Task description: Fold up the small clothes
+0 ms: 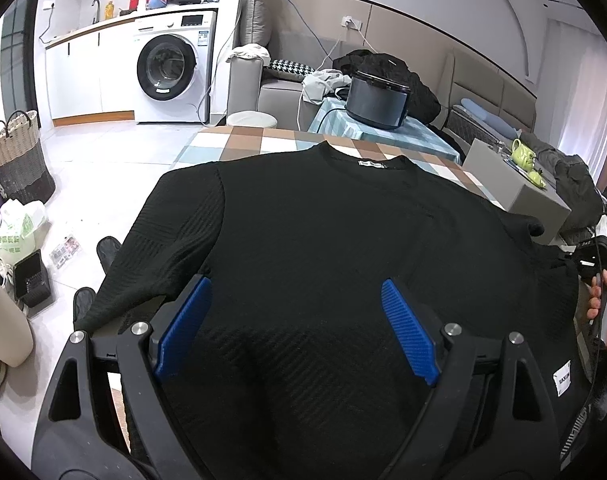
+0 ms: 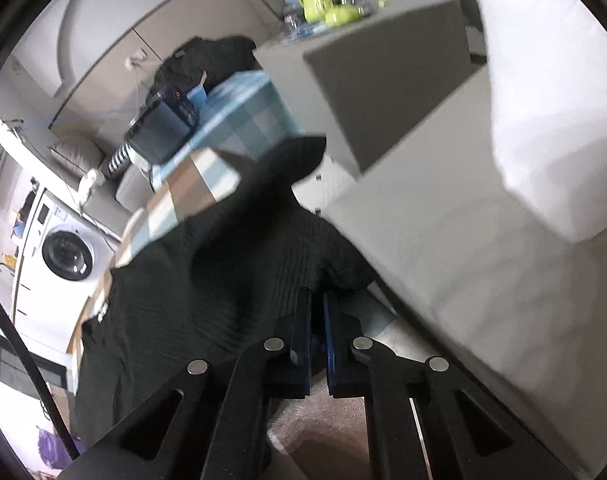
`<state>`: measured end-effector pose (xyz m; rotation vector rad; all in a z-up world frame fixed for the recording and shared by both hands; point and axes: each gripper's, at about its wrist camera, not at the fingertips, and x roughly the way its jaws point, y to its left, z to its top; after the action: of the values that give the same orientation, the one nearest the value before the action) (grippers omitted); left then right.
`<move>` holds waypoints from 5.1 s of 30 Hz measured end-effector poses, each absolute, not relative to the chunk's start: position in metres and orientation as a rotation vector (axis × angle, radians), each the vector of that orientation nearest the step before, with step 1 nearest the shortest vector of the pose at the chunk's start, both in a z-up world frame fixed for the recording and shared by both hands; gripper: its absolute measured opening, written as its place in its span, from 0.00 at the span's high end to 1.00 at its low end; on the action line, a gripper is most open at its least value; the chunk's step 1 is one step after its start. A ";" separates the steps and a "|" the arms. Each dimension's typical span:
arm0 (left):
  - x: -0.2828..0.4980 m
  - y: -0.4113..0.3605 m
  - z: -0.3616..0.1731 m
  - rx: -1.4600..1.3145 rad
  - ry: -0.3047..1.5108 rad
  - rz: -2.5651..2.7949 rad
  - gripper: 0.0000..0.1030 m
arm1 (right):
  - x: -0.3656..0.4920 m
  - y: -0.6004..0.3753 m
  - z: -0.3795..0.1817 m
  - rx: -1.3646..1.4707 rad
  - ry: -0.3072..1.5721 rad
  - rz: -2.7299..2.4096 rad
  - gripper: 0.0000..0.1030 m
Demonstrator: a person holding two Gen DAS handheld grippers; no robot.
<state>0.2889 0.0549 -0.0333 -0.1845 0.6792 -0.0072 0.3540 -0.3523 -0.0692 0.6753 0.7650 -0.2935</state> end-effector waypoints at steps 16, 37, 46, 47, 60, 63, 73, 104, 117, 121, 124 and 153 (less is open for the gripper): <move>0.259 0.069 -0.025 -0.219 0.649 0.030 0.17 | 0.399 -0.151 0.005 0.199 0.791 0.430 0.95; 0.211 0.202 -0.044 -0.661 0.708 0.233 0.18 | 0.368 -0.176 -0.048 0.350 0.930 0.329 0.49; 0.200 0.241 -0.079 -0.926 0.774 0.206 0.35 | 0.343 -0.191 -0.040 0.426 0.888 0.301 0.45; 0.206 0.240 -0.083 -0.940 0.774 0.208 0.35 | 0.341 -0.194 -0.040 0.433 0.886 0.295 0.45; 0.276 0.237 -0.104 -1.015 0.744 0.287 0.66 | 0.312 -0.226 -0.047 0.531 0.845 0.224 0.45; 0.294 0.229 -0.093 -0.913 0.729 0.309 0.96 | 0.303 -0.230 -0.047 0.544 0.835 0.202 0.44; 0.384 0.050 0.025 -0.055 0.578 -0.034 0.97 | 0.294 -0.228 -0.054 0.535 0.855 0.205 0.43; 0.475 0.168 -0.116 -0.659 0.960 0.045 0.94 | 0.288 -0.240 -0.062 0.577 0.866 0.175 0.42; 0.482 0.102 -0.015 -0.592 0.686 -0.228 0.87 | 0.294 -0.237 -0.065 0.574 0.880 0.172 0.42; 0.474 0.079 -0.010 -0.487 0.739 -0.228 0.29 | 0.291 -0.237 -0.061 0.571 0.870 0.173 0.42; 0.448 0.095 -0.018 -0.397 0.745 -0.093 0.29 | 0.286 -0.241 -0.060 0.573 0.858 0.169 0.37; 0.334 0.133 -0.078 -0.053 0.861 0.261 0.94 | 0.290 -0.221 -0.070 0.560 0.911 0.208 0.37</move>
<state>0.3340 0.1325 -0.0775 -0.0528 0.8607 0.2611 0.2901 -0.2211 -0.0701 0.5599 0.9111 0.2081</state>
